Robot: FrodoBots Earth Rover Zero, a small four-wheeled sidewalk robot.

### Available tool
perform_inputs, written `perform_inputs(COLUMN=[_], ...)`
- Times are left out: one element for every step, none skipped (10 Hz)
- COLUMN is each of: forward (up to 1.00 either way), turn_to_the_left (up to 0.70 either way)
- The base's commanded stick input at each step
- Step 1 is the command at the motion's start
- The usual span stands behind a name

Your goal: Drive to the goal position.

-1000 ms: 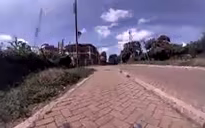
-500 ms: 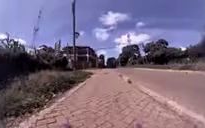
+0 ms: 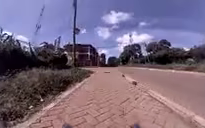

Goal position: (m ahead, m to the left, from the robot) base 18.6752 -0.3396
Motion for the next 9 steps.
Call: perform_inputs(forward=[1.00,1.00,1.00,1.00,1.00,1.00,1.00,1.00,1.00], turn_to_the_left=[-0.33,-0.37,-0.36,-0.16,0.00,0.00,0.00,0.00,0.00])
